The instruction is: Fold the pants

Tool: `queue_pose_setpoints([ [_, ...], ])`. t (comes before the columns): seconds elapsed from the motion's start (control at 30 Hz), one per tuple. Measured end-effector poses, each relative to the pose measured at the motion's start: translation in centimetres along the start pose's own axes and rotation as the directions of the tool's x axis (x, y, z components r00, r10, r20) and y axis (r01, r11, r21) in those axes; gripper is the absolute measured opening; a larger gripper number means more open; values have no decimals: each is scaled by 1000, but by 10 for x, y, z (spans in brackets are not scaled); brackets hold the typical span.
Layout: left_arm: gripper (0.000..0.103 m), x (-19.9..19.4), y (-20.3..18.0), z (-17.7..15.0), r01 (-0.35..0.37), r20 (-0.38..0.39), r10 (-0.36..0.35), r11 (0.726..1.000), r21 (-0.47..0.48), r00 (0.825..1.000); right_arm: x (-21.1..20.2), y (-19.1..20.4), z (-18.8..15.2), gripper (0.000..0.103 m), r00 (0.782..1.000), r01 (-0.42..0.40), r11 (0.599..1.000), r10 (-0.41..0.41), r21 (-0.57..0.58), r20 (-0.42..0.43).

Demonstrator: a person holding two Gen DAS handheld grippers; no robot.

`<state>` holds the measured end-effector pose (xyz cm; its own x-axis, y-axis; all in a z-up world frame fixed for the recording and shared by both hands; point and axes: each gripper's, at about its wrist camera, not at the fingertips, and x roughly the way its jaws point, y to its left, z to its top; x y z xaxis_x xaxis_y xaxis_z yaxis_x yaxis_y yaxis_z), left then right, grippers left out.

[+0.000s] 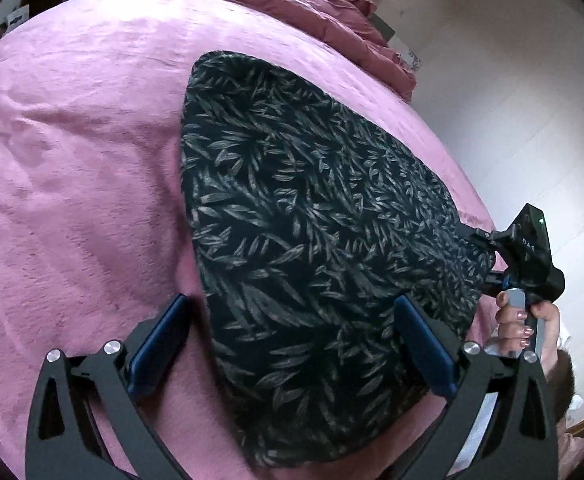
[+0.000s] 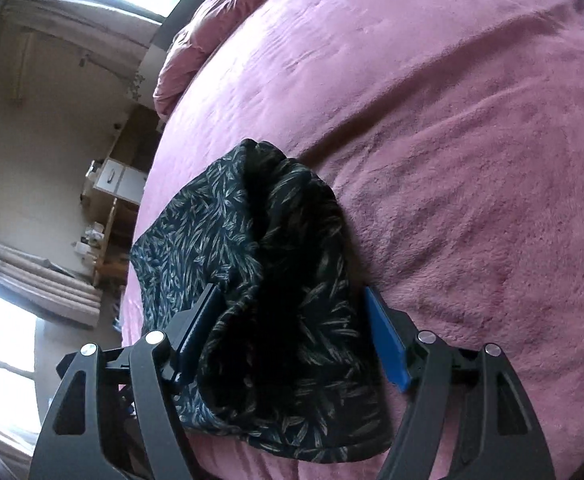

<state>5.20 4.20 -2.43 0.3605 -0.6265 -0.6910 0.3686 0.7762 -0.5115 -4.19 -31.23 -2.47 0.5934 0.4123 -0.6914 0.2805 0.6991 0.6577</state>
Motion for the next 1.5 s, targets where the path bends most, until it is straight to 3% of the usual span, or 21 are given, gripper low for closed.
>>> queue_pose_setpoints([
  [0.27, 101, 7, -16, 3, -26, -32, 28, 999, 44, 999, 19, 18, 6, 74, 998, 39, 992, -44, -120, -39],
  [0.4, 95, 9, -24, 2, -8, -32, 9, 999, 33, 999, 18, 22, 4, 55, 999, 25, 991, -30, -133, -33],
  [0.6, 62, 3, -34, -2, -74, 20, 73, 996, 39, 997, 12, 40, -3, 43, 998, 57, 975, -52, -215, 26],
  [0.67, 45, -3, -37, -2, -100, 40, 98, 993, 54, 994, 7, 45, -7, 41, 997, 68, 965, -56, -254, 56],
  [0.73, 39, -9, -50, -2, -150, 68, 143, 982, 115, 987, 3, 51, -11, 39, 995, 76, 953, -55, -293, 79],
  [0.87, 35, -17, -64, -8, -211, 98, 194, 955, 207, 976, 0, 53, -10, 37, 996, 57, 948, -31, -313, 87],
  [1.07, 32, -34, -64, -9, -200, 159, 171, 962, 186, 972, -13, 61, -11, 35, 991, 10, 932, 40, -363, 128],
  [1.37, 31, -56, -93, -18, -276, 274, 200, 920, 278, 941, -17, 73, -14, 34, 984, 2, 906, 74, -423, 162],
  [1.5, 31, -64, -94, -22, -283, 300, 198, 919, 274, 933, -17, 76, -18, 34, 983, -13, 904, 91, -427, 162],
])
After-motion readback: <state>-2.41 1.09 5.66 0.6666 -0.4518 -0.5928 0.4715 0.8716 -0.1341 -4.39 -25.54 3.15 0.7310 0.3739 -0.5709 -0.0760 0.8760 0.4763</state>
